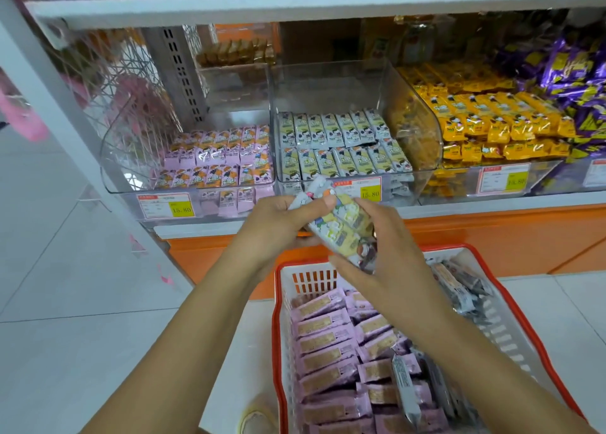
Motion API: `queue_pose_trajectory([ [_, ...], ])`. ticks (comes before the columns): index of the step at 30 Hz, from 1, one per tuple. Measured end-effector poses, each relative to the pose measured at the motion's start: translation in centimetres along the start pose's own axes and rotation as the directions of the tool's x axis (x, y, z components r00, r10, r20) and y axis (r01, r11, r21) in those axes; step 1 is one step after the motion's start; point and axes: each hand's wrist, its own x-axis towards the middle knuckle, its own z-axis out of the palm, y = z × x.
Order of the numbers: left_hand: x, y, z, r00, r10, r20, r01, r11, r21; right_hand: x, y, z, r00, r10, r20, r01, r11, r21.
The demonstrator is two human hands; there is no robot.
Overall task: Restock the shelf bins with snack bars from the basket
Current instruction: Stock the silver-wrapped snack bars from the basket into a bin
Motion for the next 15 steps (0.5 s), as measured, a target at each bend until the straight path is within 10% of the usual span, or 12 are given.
queue_pose_trajectory([
  [7, 1.4, 2.8, -3.1, 0.915, 0.254, -0.313, -0.173, 0.949, 0.265, 11.9, -0.5, -0.5, 0.986, 0.099, -0.134, -0.106, 0.993, -0.046],
  [15, 3.5, 2.1, -4.0, 0.94, 0.241, -0.24, -0.135, 0.912, 0.386, 26.9, 2.0, 3.5, 0.89, 0.448, -0.084, -0.452, 0.841, -0.297],
])
